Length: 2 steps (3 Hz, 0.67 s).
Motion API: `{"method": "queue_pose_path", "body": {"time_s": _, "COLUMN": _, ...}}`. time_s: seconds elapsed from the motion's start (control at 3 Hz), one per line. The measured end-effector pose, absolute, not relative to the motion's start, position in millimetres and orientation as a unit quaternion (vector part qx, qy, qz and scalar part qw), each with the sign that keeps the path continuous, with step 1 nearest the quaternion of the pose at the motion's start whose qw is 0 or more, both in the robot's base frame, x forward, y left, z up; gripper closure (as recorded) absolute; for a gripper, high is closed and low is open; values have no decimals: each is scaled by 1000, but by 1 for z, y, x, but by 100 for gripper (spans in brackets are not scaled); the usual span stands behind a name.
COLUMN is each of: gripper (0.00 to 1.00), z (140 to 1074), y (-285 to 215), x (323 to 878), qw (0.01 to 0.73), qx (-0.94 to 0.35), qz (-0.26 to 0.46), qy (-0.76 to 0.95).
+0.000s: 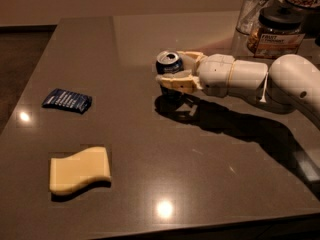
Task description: Place pepsi can upright
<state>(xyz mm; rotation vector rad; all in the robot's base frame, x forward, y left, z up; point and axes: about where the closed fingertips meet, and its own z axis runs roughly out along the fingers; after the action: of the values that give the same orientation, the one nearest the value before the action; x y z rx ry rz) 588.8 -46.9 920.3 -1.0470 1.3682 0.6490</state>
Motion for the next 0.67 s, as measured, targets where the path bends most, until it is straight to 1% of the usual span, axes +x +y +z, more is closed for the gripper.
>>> {"method": "queue_pose_path", "body": {"time_s": 0.33, "gripper": 4, "z": 920, "y": -44, "x": 588, "qw": 604, "qx": -455, "qz": 281, "qy": 591}}
{"method": "queue_pose_path", "body": {"time_s": 0.67, "gripper": 0, "z": 921, "y": -42, "x": 588, "qw": 604, "qx": -456, "qz": 282, "qy": 590}}
